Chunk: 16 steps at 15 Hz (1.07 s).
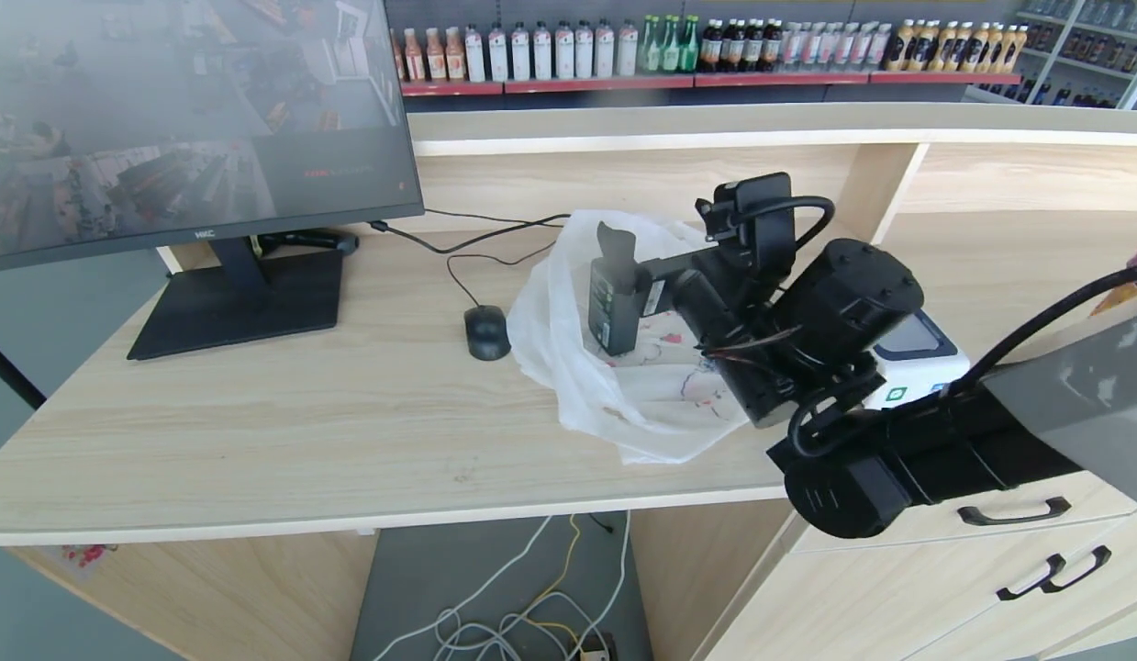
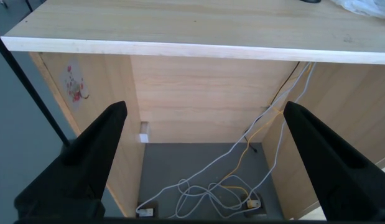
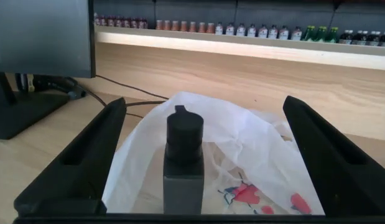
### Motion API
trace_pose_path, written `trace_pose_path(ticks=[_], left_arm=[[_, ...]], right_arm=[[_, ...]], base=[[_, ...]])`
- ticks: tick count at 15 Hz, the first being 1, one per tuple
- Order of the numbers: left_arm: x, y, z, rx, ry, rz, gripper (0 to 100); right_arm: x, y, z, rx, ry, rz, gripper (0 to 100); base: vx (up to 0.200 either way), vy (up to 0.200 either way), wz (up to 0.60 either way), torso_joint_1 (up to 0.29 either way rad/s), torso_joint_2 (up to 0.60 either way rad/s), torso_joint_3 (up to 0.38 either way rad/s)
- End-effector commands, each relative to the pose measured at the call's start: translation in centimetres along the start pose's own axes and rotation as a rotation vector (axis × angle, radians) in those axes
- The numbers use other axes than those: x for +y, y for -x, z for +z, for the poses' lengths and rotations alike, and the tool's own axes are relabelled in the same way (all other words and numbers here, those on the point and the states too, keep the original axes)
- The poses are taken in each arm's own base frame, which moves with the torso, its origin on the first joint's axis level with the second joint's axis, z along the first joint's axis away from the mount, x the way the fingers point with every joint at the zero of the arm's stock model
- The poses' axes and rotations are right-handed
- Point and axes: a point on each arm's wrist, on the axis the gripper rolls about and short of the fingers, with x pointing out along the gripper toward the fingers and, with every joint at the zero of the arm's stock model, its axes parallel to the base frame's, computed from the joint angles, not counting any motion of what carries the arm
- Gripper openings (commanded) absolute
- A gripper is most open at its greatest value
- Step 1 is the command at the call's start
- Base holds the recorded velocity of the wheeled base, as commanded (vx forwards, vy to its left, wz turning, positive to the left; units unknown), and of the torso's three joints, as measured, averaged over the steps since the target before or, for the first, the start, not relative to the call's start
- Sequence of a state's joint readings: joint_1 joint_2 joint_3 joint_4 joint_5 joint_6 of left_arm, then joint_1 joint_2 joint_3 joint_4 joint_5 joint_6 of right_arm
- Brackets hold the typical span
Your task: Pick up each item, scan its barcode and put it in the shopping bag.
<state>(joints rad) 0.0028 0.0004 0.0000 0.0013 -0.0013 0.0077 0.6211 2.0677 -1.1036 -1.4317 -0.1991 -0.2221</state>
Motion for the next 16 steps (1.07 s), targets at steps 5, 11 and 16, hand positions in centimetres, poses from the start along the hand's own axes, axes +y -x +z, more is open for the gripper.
trace_pose_path(ticks=[5,11,16], left_arm=[[0.0,0.0,0.0,0.000,0.000,0.000,100],[0.0,0.0,0.0,0.000,0.003,0.002,100],[0.0,0.0,0.0,0.000,0.003,0.000,100]], right_arm=[[-2.9,7.9,3.2,0.025,0.000,0.056,100],[-3.3,10.3,3.1,0.093,-0.083,0.058,100],[-3.8,10.9,2.7,0.120,-0.090,0.045,100]], base=[[0.000,0.000,0.00,0.000,0.00,0.000],[0.000,0.000,0.00,0.000,0.00,0.000],[-0.160,0.000,0.00,0.001,0.00,0.002]])
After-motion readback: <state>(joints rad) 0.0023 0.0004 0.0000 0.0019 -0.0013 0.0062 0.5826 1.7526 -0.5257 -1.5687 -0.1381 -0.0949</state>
